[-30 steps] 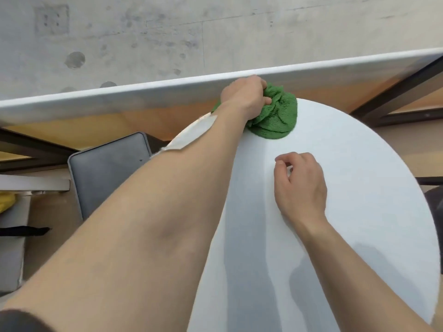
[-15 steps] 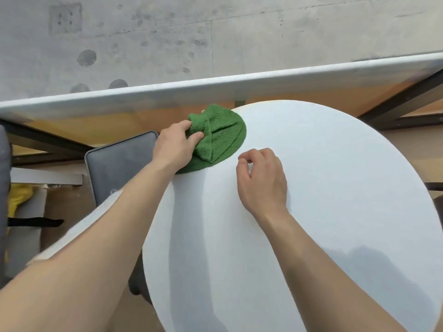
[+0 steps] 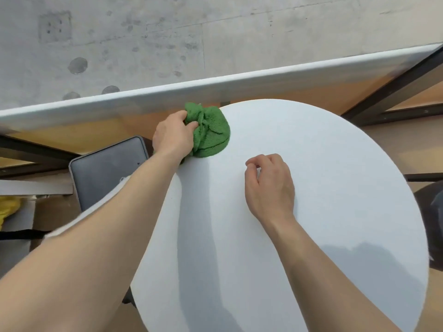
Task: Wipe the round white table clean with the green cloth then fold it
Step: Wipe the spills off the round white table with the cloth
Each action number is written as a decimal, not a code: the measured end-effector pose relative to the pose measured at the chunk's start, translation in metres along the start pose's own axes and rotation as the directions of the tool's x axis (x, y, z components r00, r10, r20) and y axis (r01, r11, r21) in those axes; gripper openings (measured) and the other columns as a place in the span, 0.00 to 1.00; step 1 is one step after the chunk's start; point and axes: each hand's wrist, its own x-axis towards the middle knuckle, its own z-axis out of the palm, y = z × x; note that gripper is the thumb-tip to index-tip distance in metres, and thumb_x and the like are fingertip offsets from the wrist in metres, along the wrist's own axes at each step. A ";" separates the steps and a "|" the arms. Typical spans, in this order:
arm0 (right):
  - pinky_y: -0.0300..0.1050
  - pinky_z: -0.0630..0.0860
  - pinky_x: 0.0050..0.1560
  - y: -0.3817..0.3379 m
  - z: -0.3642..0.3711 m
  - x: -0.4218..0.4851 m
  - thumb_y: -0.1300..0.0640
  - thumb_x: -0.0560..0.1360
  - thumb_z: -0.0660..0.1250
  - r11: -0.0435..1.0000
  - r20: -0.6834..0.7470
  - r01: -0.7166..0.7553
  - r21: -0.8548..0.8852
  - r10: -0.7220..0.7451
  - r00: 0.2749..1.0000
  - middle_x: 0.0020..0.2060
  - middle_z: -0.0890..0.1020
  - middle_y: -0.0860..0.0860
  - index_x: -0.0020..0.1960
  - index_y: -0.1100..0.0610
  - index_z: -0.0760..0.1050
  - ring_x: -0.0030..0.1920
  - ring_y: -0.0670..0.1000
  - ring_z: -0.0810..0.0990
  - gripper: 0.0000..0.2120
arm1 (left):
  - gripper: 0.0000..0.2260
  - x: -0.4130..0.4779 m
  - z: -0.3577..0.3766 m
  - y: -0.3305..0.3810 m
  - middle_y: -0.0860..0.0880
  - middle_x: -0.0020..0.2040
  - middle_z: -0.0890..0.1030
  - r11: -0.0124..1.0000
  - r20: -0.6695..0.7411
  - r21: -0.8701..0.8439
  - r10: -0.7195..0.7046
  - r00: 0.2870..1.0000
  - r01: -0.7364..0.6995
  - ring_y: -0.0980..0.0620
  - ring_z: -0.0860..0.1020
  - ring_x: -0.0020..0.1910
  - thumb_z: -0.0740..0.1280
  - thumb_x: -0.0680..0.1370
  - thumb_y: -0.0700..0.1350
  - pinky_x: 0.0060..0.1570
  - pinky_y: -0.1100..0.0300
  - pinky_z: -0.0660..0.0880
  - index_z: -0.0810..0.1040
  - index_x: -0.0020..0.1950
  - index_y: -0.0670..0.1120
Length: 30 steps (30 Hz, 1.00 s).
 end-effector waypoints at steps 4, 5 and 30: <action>0.54 0.71 0.56 0.032 -0.024 0.003 0.56 0.78 0.61 0.991 -0.144 -0.080 -0.103 0.065 0.987 0.57 0.78 0.51 0.58 0.52 0.81 0.57 0.56 0.74 0.13 | 0.08 0.031 0.031 0.103 0.48 0.53 0.83 0.957 0.165 0.051 0.273 0.948 -0.285 0.42 0.78 0.58 0.66 0.79 0.53 0.53 0.52 0.73 0.80 0.54 0.51; 0.54 0.71 0.57 0.040 -0.032 0.003 0.56 0.77 0.62 0.987 -0.176 -0.109 -0.119 0.087 0.981 0.58 0.78 0.51 0.59 0.52 0.80 0.58 0.56 0.74 0.13 | 0.08 0.031 0.040 0.127 0.49 0.53 0.83 0.930 0.206 0.055 0.345 0.916 -0.363 0.42 0.77 0.58 0.67 0.79 0.53 0.54 0.51 0.73 0.80 0.54 0.51; 0.47 0.64 0.56 0.000 -0.008 -0.032 0.56 0.79 0.62 0.988 -0.014 0.001 -0.152 -0.003 1.000 0.55 0.78 0.49 0.56 0.52 0.80 0.55 0.54 0.76 0.10 | 0.09 0.017 -0.002 0.036 0.46 0.53 0.82 0.949 0.152 0.075 0.292 0.944 -0.305 0.41 0.77 0.55 0.63 0.81 0.55 0.45 0.52 0.70 0.76 0.49 0.50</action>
